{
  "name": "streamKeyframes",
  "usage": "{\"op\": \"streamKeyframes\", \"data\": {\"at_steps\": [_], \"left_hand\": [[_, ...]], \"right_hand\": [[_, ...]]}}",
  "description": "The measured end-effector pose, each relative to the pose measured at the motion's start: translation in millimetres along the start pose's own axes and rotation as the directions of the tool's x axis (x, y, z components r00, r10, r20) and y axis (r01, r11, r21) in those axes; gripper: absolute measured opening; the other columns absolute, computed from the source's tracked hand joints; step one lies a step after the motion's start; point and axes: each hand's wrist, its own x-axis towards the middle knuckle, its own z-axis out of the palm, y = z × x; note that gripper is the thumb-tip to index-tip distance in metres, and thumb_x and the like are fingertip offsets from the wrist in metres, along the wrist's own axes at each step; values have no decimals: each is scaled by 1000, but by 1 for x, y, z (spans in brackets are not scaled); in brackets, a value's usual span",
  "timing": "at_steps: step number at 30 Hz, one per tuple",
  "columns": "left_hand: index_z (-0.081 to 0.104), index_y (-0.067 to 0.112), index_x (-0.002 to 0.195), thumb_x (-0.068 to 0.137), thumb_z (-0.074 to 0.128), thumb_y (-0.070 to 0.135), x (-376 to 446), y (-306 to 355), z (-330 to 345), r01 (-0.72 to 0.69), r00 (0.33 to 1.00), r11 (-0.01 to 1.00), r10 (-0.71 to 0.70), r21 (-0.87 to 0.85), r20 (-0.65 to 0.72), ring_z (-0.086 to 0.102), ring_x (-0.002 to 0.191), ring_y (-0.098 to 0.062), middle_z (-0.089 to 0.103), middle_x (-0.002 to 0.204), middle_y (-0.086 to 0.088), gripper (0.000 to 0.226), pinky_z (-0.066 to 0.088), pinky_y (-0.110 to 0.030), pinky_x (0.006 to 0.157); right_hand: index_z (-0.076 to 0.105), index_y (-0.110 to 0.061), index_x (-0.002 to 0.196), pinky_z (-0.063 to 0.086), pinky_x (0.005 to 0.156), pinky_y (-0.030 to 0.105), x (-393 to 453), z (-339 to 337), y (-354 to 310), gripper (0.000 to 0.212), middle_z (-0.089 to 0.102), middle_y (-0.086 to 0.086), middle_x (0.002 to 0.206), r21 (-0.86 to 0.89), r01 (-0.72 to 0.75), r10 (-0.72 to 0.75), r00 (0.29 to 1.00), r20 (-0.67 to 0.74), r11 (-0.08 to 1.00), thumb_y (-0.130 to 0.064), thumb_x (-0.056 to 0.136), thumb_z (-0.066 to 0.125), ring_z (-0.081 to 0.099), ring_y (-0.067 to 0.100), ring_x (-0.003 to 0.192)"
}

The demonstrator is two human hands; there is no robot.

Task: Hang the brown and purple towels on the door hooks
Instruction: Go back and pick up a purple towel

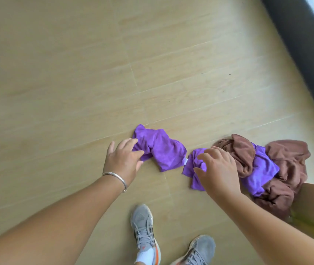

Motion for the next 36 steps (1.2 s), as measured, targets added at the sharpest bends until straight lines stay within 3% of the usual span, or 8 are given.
{"op": "streamKeyframes", "data": {"at_steps": [5,9,15,23,26,28,31,36], "left_hand": [[71,29,95,78,72,37,-1,7,48,18,1000,999,-17,-35,19,51,98,-21,55,106,4,18,38,-35,83],[71,27,91,76,74,37,11,27,108,-3,999,995,9,-102,54,50,88,-22,51,93,2,18,40,-35,70],[67,26,98,80,70,39,47,57,220,-64,997,982,72,-176,40,49,89,-20,53,96,5,23,40,-34,73],[64,17,114,83,67,33,110,82,318,-108,992,947,123,-301,33,50,107,-22,55,117,1,35,37,-34,90],[64,19,114,83,66,37,123,82,327,-92,995,950,102,-297,20,50,108,-21,55,116,2,36,33,-32,90],[64,21,114,84,65,41,130,83,322,-73,997,945,79,-320,7,50,107,-20,55,114,4,37,33,-33,88],[64,25,116,85,62,44,138,88,299,-52,998,939,62,-340,19,48,108,-17,54,114,7,37,31,-32,90],[66,30,112,88,57,47,127,86,231,25,999,947,-11,-319,45,51,103,-18,58,106,7,31,32,-32,88]], "right_hand": [[71,-15,96,35,103,46,2,44,13,26,63,8,111,-54,-26,29,998,64,998,-24,72,79,50,32,116],[71,-15,94,34,102,46,18,94,36,25,63,8,107,-98,58,-50,995,88,993,-20,71,78,51,32,116],[68,-18,111,30,109,50,70,186,79,38,59,10,122,-168,217,-198,972,124,962,-20,73,76,45,32,126],[71,-20,105,24,111,52,128,277,112,29,55,12,127,-230,342,-300,933,200,911,-12,77,70,38,33,132],[70,-24,108,21,113,51,139,287,115,28,53,10,131,-229,336,-282,929,238,914,-17,80,69,33,31,136],[73,-24,96,19,114,49,145,284,112,15,53,9,131,-217,338,-288,929,232,916,-20,84,66,32,31,137],[75,-20,80,28,109,50,148,266,102,6,63,9,117,-121,345,-331,936,122,931,-18,82,70,45,34,128],[72,-18,75,37,103,49,129,209,66,4,67,3,101,20,362,-360,930,-71,932,-18,78,75,56,31,115]]}}
